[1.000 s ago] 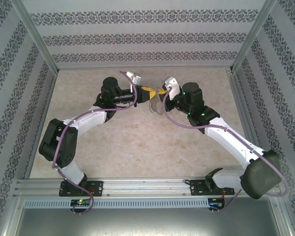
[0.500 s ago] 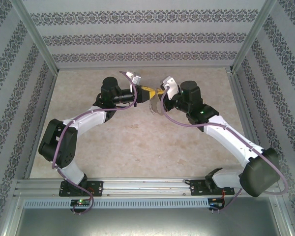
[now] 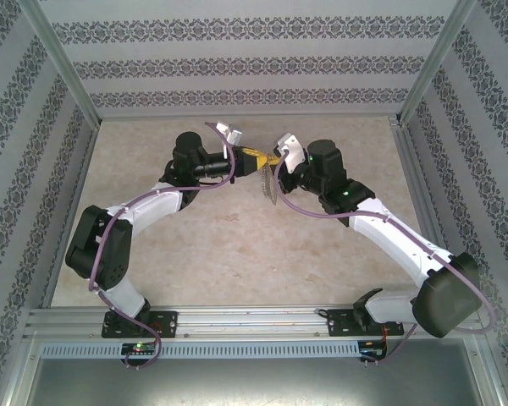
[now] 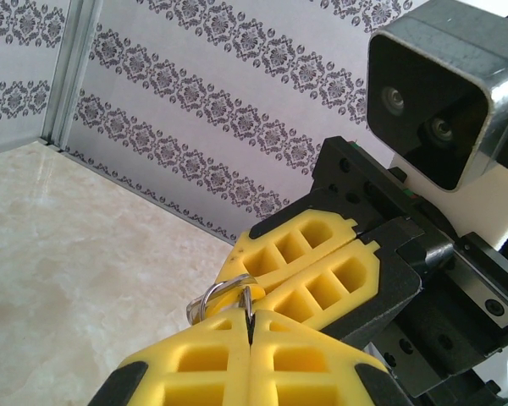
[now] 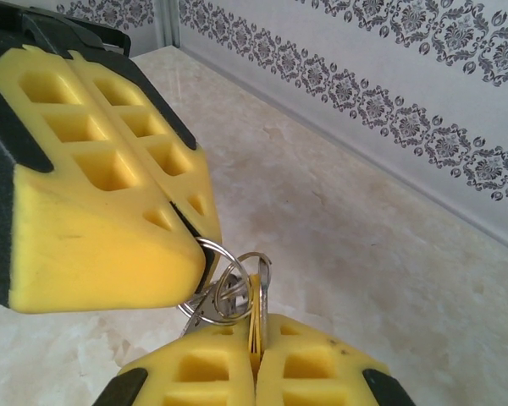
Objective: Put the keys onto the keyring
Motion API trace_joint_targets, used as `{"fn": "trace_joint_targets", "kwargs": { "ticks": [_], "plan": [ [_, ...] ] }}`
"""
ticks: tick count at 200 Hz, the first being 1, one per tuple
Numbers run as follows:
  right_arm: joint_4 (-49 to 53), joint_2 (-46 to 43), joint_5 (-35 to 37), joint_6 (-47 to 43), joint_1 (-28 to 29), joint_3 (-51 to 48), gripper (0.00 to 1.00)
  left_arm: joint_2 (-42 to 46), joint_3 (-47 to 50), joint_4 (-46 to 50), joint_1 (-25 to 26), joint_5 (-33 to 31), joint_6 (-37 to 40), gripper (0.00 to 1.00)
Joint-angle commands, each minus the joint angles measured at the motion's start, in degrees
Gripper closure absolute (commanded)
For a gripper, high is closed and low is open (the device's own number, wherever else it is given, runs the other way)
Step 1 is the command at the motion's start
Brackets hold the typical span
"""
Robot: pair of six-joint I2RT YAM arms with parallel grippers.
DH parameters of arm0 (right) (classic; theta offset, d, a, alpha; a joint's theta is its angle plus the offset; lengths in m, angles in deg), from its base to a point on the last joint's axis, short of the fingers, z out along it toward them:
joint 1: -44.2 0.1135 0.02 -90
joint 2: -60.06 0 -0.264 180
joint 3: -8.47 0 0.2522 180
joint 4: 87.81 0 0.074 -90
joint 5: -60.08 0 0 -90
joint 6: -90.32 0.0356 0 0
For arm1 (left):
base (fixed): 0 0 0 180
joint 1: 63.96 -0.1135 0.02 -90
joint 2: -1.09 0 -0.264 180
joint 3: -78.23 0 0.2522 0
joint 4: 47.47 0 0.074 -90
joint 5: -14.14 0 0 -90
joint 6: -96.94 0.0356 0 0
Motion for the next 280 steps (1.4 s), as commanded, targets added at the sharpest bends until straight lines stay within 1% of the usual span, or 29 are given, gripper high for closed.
{"fn": "trace_joint_targets", "kwargs": {
  "ticks": [1, 49, 120, 185, 197, 214, 253, 280],
  "plan": [
    [-1.58, -0.26, -5.45, -1.12, 1.71, 1.44, 1.00, 1.51, -1.70, -0.83, 1.39, -0.17, 1.30, 1.00],
    [-2.84, -2.70, -6.86, 0.70, -1.42, -0.25, 1.00, 1.75, -1.29, -0.70, 1.32, -0.32, 1.69, 1.00],
    [-3.18, -5.43, -6.64, 1.72, -4.90, -1.69, 1.00, 1.70, -0.94, -0.88, 1.35, -0.34, 1.85, 1.00],
    [-2.98, -5.20, -6.92, 2.31, -5.10, -1.13, 1.00, 2.05, -0.37, -1.58, 1.33, -1.34, 1.69, 1.00],
    [-3.07, -4.96, -6.73, 2.62, -5.14, -0.87, 1.00, 2.14, -0.26, -1.58, 1.34, -1.85, 1.63, 0.93],
    [-2.85, -4.63, -6.47, 2.85, -5.06, -0.47, 1.00, 2.45, 0.25, -1.57, 1.37, -2.99, 1.97, 0.76],
    [-1.82, -3.63, -5.40, 2.87, -4.79, 0.63, 1.00, 3.51, 1.35, -1.45, 1.21, -4.89, 2.77, 0.59],
    [-1.09, -2.48, -4.80, 2.74, -4.79, 1.48, 1.00, 5.04, 3.10, -2.45, 0.75, -7.91, 2.67, 0.48]
  ]
}}
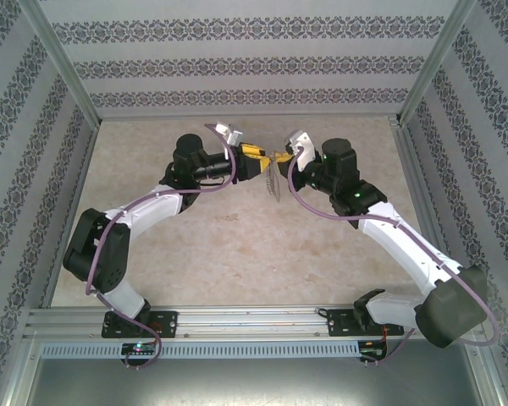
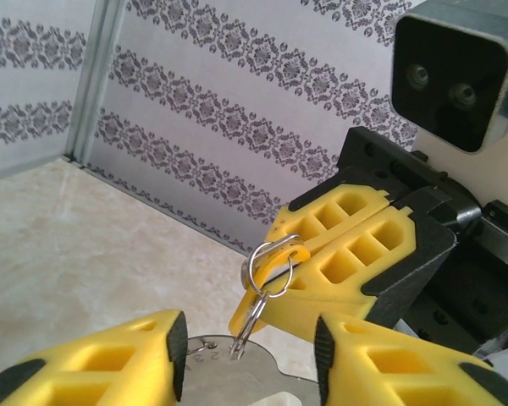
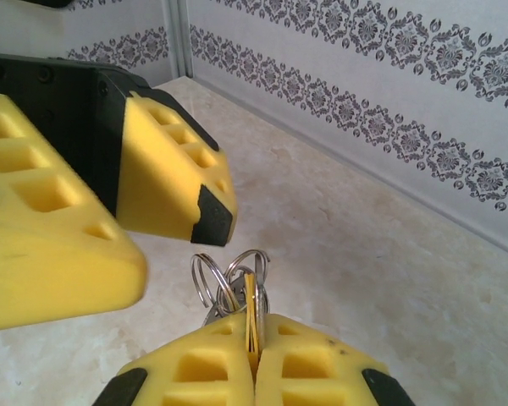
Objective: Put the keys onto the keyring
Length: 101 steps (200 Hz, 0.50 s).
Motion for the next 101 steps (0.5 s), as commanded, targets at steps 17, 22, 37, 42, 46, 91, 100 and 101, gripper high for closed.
{"fn": "trace_joint_targets", "kwargs": {
  "ticks": [17, 22, 37, 42, 46, 91, 100, 101],
  "plan": [
    [-0.60, 1.65, 1.38, 0.69, -0.33, 3.09, 1.00, 4.03, 2.99, -3.46, -0.84, -4.77, 0.53, 0.40],
    [-0.55, 1.89, 1.47, 0.63, -0.33, 3.20, 1.00, 4.33, 3.34, -3.47, -0.99, -5.17, 0.41, 0.38],
    [-0.38, 2.74, 1.68, 0.59, -0.33, 3.79, 1.00, 5.35, 4.35, -3.60, -1.48, -6.72, 0.37, 0.30],
    [-0.28, 3.05, 1.66, 0.59, -0.39, 3.99, 1.00, 5.75, 4.65, -3.54, -1.62, -7.49, 0.34, 0.26],
    [-0.20, 3.34, 1.78, 0.58, -0.40, 4.14, 1.00, 6.07, 5.01, -3.51, -1.76, -8.13, 0.29, 0.23],
    [-0.19, 7.73, 2.09, 0.46, -0.73, 6.68, 1.00, 10.02, 8.49, -1.54, -3.84, -15.45, 0.63, 0.00],
    [-0.19, 9.01, 2.19, 0.58, -0.79, 7.44, 1.00, 10.85, 9.35, -1.39, -4.27, -17.28, 0.55, 0.00],
    [-0.24, 9.16, 2.19, 0.58, -0.78, 7.53, 1.00, 11.02, 9.45, -1.37, -4.36, -17.49, 0.50, 0.00]
  ]
}}
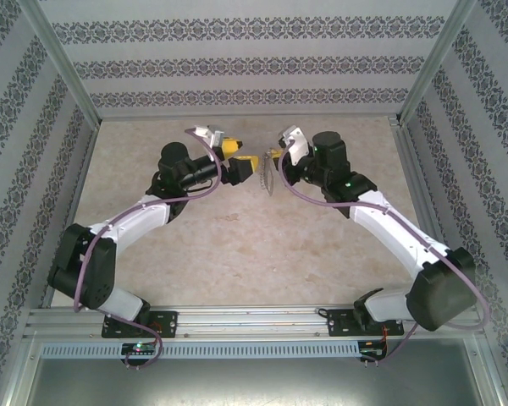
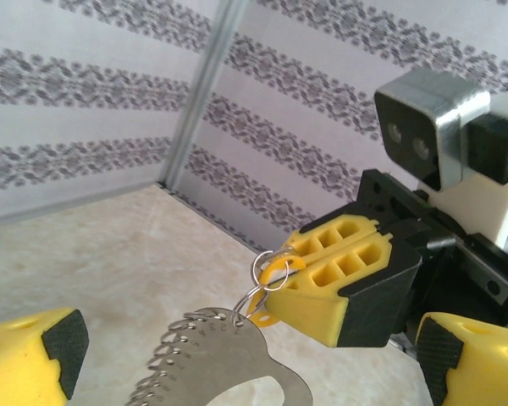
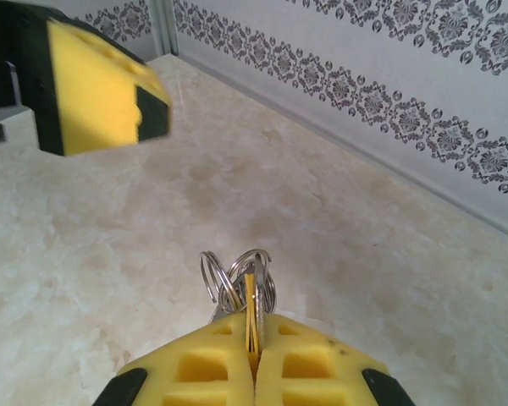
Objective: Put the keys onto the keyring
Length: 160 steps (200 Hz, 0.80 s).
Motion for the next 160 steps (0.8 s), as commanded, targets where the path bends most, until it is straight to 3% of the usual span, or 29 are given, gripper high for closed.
{"fn": "trace_joint_targets", "kwargs": {
  "ticks": [1, 64, 111, 160],
  "plan": [
    [-1.09, 2.35, 0.79, 0.61, -0.80, 3.29, 1.00, 3.32, 2.01, -0.45, -1.45, -6.02, 0.59, 0.00],
    [-2.05, 14.17, -2.02, 2.49, 0.75, 12.68, 1.00, 10.35, 6.92, 3.65, -4.60, -17.78, 1.93, 0.00],
    [-1.98, 23.83, -3.18, 3.74, 2.19, 19.63, 1.00, 12.56, 8.38, 5.02, -6.50, -18.11, 1.72, 0.00],
    [-3.06, 25.67, -2.43, 5.70, 0.33, 13.06, 1.00, 12.48, 8.54, 5.29, -6.58, -16.94, 1.05, 0.00]
  ]
}}
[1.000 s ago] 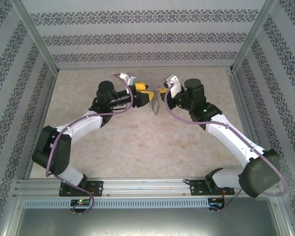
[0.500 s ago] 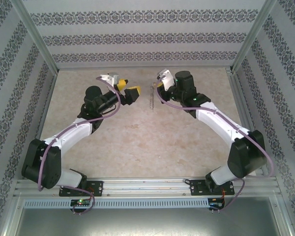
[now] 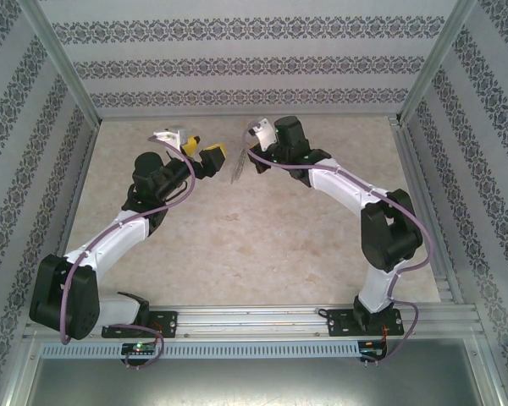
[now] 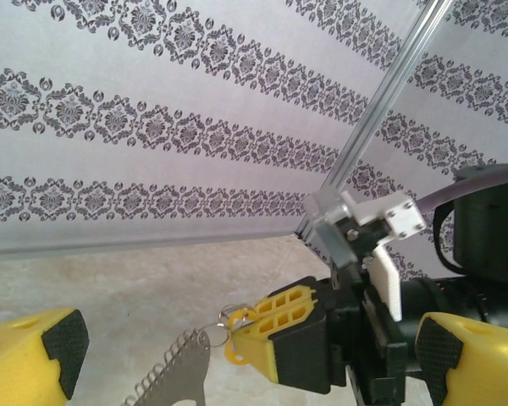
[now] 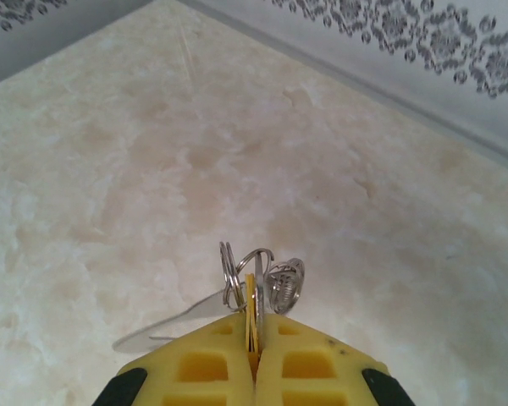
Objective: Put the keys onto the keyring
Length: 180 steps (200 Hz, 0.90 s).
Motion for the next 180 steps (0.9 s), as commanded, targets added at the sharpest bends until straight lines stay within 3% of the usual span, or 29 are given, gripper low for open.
{"fn": "trace_joint_targets", "kwargs": {
  "ticks": [1, 94, 180],
  "plan": [
    [-2.09, -0.34, -0.61, 2.20, -1.19, -3.49, 1.00, 1.12, 0.64, 0.82, -0.49, 0.02, 0.55, 0.00],
    [-1.73, -6.63, 0.67, 4.60, 0.27, -21.02, 1.00, 2.06, -1.35, 5.75, -0.45, 3.02, 0.94, 0.00],
    [0.52, -6.56, 0.71, 6.64, 2.75, -25.44, 1.00, -0.28, -3.39, 8.83, -0.53, 4.91, 0.12, 0.00]
  ]
}}
